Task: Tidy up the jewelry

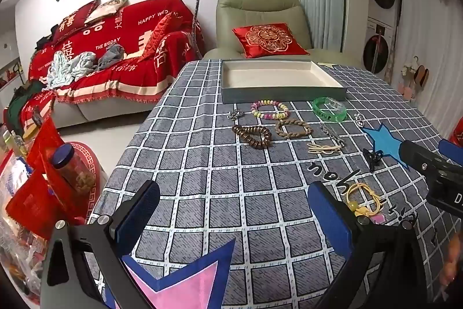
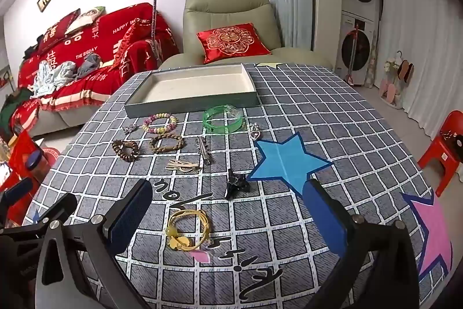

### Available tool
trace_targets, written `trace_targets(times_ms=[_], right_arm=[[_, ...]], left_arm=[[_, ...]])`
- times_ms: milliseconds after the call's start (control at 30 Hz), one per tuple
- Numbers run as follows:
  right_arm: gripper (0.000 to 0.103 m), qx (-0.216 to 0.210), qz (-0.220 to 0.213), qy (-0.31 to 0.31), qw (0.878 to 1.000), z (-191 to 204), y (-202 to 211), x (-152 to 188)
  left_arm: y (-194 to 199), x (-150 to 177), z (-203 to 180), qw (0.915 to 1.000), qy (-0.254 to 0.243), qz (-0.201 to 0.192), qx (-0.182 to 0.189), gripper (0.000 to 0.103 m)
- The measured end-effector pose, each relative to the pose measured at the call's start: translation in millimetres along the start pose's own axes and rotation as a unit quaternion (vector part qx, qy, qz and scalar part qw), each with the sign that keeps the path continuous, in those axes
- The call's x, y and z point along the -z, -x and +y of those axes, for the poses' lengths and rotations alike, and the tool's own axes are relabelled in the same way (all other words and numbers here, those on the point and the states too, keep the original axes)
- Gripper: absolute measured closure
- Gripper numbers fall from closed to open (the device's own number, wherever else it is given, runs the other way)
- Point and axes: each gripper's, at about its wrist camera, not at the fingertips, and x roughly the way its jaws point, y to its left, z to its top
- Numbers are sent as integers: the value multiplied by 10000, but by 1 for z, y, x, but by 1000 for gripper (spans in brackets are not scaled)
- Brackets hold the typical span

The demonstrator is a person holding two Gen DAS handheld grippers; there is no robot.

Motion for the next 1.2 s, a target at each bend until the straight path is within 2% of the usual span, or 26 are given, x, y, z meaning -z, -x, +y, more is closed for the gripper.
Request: trace_targets(times_ms=[367,1200], right_arm=[[0,1,-107,31,9999,6,3,-1],[0,-36,-121,70,9999,5,1,-2]], left_arm=[[-20,9,1,9997,125,201,-27,0],[-7,-3,5,9998,100,137,-95,0]])
